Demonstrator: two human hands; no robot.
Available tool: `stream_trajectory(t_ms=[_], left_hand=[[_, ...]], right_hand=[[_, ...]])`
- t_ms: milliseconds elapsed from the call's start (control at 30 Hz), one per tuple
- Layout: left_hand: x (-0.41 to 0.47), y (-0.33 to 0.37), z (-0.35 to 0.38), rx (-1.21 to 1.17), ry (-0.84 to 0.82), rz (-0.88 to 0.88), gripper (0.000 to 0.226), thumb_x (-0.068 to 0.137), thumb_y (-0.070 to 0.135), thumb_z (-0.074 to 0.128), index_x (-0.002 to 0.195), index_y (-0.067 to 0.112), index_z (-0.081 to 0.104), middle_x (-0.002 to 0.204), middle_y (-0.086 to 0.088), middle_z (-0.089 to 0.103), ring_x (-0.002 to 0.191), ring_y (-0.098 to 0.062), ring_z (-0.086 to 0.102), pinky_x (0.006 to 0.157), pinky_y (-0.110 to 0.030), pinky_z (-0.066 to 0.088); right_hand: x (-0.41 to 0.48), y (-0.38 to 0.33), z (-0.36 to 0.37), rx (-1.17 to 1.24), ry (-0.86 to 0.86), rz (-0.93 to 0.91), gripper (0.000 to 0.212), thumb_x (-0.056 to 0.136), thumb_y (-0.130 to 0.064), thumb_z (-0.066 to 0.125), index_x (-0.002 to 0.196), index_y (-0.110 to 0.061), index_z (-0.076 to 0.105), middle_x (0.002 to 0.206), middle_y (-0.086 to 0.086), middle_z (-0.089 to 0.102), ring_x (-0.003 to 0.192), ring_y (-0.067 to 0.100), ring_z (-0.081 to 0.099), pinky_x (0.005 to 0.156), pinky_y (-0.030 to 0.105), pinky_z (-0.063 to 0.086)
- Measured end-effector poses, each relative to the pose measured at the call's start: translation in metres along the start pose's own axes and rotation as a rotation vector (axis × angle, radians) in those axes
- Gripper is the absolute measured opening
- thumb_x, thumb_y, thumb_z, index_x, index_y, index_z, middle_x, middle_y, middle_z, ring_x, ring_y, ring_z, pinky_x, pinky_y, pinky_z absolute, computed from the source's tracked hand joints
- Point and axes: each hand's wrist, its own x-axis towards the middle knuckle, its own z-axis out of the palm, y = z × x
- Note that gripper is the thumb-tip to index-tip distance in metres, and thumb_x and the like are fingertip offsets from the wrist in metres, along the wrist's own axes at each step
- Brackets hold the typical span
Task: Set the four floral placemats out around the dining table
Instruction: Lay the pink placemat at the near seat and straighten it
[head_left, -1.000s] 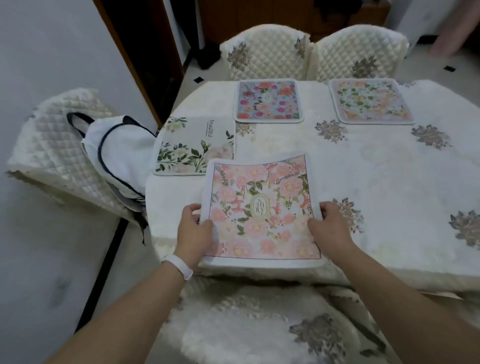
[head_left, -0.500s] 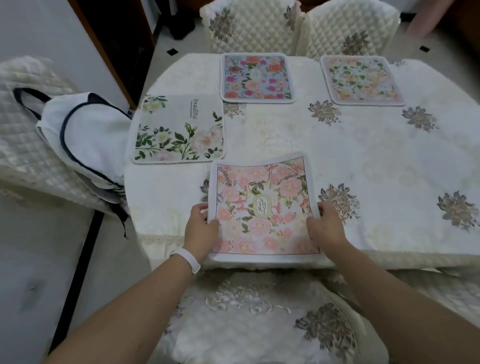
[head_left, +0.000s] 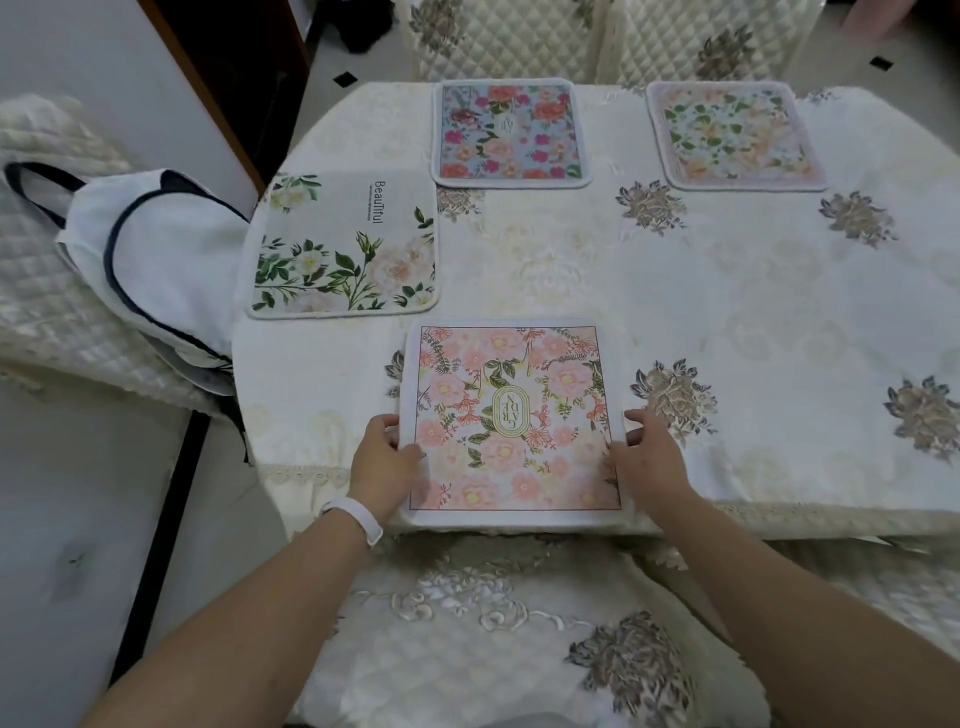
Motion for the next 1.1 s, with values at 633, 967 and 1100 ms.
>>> stream_trajectory(t_ms=[633, 967, 1100], left_hand=[[-0.024, -0.024, -0.023, 0.505, -0.149, 0.297, 0.073, 0.076, 0.048, 0.075, 0.137, 0.018, 0.048, 0.129, 0.003, 0.052, 0.120, -0.019, 0.048, 0.102, -0.039, 0.043], [-0.033, -0.039, -0.023, 0.889, -0.121, 0.568, 0.094, 0.061, 0.074, 0.059, 0.133, 0.013, 0.055, 0.138, -0.014, 0.053, 0.124, -0.033, 0.051, 0.099, -0.046, 0.046], [-0.033, -0.039, -0.020, 0.898, -0.113, 0.558, 0.089, 0.065, 0.057, 0.078, 0.138, 0.015, 0.050, 0.145, -0.012, 0.046, 0.133, -0.031, 0.044, 0.106, -0.044, 0.040]], right_hand=[[-0.025, 0.044, -0.005, -0.666, -0.186, -0.345, 0.078, 0.081, -0.054, 0.062, 0.147, -0.024, 0.034, 0.157, 0.011, 0.023, 0.143, 0.029, 0.023, 0.115, 0.041, 0.024], [-0.025, 0.055, -0.001, -0.824, -0.230, -0.370, 0.102, 0.073, -0.073, 0.057, 0.154, -0.033, 0.009, 0.163, 0.011, 0.000, 0.149, 0.028, 0.003, 0.121, 0.044, 0.013], [-0.025, 0.052, -0.001, -0.819, -0.229, -0.363, 0.102, 0.073, -0.072, 0.059, 0.154, -0.034, 0.009, 0.163, 0.009, -0.001, 0.149, 0.028, 0.004, 0.120, 0.044, 0.015]])
